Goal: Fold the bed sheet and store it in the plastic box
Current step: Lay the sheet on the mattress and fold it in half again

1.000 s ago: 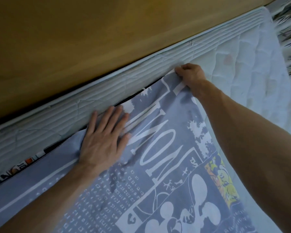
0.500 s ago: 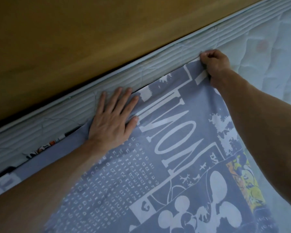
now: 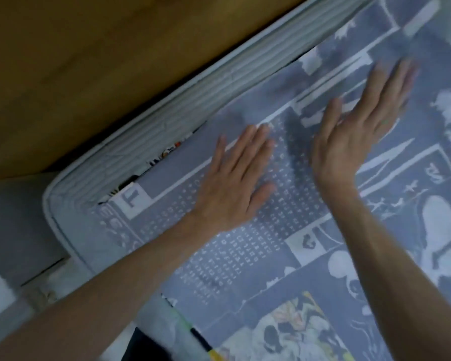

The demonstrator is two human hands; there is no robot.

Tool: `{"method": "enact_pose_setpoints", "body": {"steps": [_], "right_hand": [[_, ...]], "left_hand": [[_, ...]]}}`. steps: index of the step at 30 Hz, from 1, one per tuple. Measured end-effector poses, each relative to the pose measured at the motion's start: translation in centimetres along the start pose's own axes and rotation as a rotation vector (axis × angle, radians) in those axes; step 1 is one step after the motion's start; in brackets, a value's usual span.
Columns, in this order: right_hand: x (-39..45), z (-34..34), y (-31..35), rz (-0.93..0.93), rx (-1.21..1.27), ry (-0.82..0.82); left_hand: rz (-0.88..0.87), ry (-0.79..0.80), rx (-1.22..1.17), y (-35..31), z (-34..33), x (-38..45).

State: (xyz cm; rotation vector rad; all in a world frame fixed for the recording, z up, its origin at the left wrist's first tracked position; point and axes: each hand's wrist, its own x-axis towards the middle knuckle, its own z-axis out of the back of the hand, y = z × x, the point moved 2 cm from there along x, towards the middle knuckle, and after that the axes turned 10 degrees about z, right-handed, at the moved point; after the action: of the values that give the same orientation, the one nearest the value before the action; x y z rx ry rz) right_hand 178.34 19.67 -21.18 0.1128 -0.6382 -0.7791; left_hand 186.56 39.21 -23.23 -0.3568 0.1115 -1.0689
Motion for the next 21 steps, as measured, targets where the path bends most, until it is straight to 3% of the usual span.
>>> {"method": "enact_pose_setpoints", "body": {"steps": [4, 8, 12, 17, 19, 21], "right_hand": [[-18.7, 5.3, 10.6, -0.012, 0.154, 0.5], [-30.9, 8.1, 15.9, 0.063, 0.127, 0.766], [-34.3, 8.3, 17.0, 0.094, 0.052, 0.818], [-36.1, 9.7, 19.4, 0.266, 0.129, 0.844], [-37.0, 10.7, 20.7, 0.279, 0.119, 0.851], [-38.6, 11.8, 21.9, 0.244, 0.071, 0.844]], "left_hand": [[-0.082, 0.233, 0.273, 4.7, 0.3, -9.2], [0.017, 0.18, 0.258, 10.1, 0.6, -7.3], [0.101, 0.221, 0.248, 15.9, 2.5, -6.5], [0.471, 0.213, 0.15, 20.2, 6.4, -8.5], [0.624, 0.147, 0.158, 20.0, 7.9, -11.4], [0.668, 0.171, 0.174, 19.4, 8.8, -14.1]]}}
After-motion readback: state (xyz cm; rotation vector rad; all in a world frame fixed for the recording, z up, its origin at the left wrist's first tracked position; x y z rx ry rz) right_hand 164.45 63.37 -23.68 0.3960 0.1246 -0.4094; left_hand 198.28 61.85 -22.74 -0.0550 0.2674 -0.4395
